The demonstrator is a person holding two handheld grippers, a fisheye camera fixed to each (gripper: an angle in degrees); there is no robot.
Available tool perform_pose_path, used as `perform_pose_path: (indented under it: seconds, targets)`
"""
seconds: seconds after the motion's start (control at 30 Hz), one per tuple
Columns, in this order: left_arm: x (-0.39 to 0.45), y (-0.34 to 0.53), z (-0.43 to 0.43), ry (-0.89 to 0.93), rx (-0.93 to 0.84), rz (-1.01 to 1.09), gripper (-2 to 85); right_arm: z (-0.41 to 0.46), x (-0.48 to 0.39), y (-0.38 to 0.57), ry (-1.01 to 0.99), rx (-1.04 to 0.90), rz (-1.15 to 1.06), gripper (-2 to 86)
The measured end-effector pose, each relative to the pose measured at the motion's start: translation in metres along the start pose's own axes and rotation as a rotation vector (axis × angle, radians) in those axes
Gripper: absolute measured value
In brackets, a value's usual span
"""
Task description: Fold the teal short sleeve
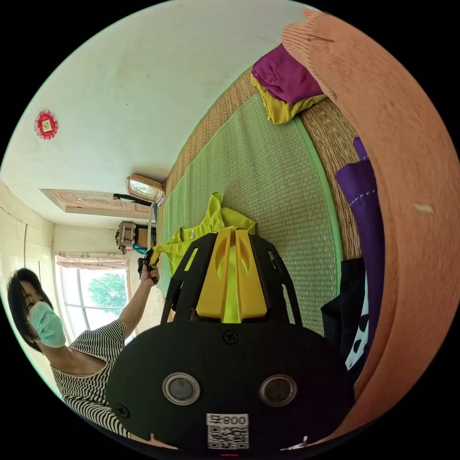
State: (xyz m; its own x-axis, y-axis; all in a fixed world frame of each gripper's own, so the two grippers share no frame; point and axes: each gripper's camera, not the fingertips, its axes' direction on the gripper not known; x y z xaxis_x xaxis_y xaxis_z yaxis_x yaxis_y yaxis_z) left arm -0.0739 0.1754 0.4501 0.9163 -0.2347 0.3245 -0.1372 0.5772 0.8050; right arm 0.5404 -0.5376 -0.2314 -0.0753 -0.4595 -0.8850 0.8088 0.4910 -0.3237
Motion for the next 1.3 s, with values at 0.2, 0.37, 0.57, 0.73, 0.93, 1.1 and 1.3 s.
perform_pose_path:
  seconds: [0.2,0.37,0.57,0.73,0.93,1.1,1.3]
  targets:
    - [0.028,-0.017,0.031,-0.006,0.057,0.041,2.4,-0.008,-0.017,-0.007,0.0,0.032,-0.018,1.4]
    - [0.087,0.002,0.114,-0.051,-0.169,0.235,1.0,-0.012,-0.026,-0.007,-0.01,0.057,-0.008,1.6]
    - [0.148,0.0,0.233,-0.26,-0.437,0.452,0.4,-0.018,-0.047,-0.022,-0.034,0.049,-0.019,2.0]
    - [0.182,-0.021,0.291,-0.497,-0.477,0.556,0.2,-0.023,-0.069,-0.036,0.018,0.025,-0.039,2.7]
    - [0.211,-0.051,0.323,-0.543,-0.404,0.574,0.2,-0.014,-0.104,-0.038,0.205,-0.053,-0.083,4.2]
    - [0.246,-0.037,0.349,-0.382,-0.457,0.667,0.2,0.001,-0.151,-0.029,0.506,-0.083,-0.176,4.8]
    - [0.271,0.007,0.423,-0.485,-0.691,0.85,0.2,0.001,-0.17,-0.037,0.407,-0.055,-0.174,4.4]
